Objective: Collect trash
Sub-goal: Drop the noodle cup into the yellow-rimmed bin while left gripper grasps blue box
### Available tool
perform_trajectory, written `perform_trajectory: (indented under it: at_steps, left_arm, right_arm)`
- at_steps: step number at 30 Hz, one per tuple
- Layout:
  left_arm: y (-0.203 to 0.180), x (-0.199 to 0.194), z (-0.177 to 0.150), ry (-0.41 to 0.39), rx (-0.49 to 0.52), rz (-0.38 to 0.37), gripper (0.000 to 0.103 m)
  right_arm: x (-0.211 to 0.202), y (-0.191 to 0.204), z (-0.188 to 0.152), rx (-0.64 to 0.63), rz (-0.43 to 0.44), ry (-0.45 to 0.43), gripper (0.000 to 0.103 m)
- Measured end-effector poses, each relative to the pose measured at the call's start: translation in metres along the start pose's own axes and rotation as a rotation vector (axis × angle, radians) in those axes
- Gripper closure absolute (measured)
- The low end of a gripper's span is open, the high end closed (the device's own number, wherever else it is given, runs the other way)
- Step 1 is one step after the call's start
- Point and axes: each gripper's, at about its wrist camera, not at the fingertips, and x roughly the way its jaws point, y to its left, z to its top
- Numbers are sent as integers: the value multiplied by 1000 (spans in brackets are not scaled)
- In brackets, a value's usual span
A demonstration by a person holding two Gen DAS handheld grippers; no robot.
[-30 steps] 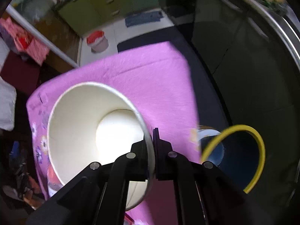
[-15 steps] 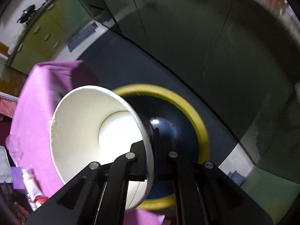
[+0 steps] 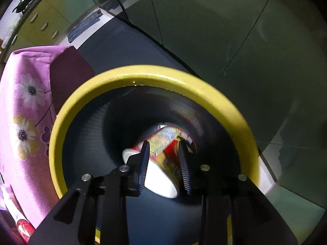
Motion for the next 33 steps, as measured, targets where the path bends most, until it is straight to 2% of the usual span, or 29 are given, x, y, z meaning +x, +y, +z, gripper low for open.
perform_trajectory:
  at_steps: [1, 6, 8, 10, 11, 13, 21, 23, 25, 29, 33]
  left_arm:
    - [-5, 1, 0, 3, 28, -37, 6]
    - [-20, 18, 8, 3, 174, -116, 6]
    - [-21, 31, 10, 21, 244, -259, 6]
    - [-22, 45, 12, 60, 284, -360, 6]
    - [-22, 53, 14, 89, 303, -402, 6]
    - [-24, 70, 16, 130, 327, -442, 6]
    - [-25, 110, 15, 222, 316, -530, 6]
    - [-28, 117, 15, 234, 321, -549, 9]
    - [-28, 118, 14, 233, 318, -556, 16]
    - [-22, 119, 16, 234, 270, -576, 18]
    - [-22, 117, 17, 213, 256, -558, 20]
  right_arm:
    - [-4, 1, 0, -5, 1, -7, 73]
    - [-31, 3, -13, -22, 28, -25, 73]
    - [-47, -7, -24, -32, 35, -27, 73]
    - [-54, -2, -28, -43, 45, -30, 73]
    - [-56, 1, -30, -47, 47, -31, 73]
    - [-58, 10, -29, -57, 51, -39, 65]
    - [-62, 28, -28, -89, 58, -39, 65]
    - [-60, 30, -27, -90, 61, -39, 65]
    - [-61, 30, -28, -89, 64, -39, 65]
    - [-62, 29, -30, -91, 79, -38, 65]
    - [-61, 27, -34, -92, 91, -38, 65]
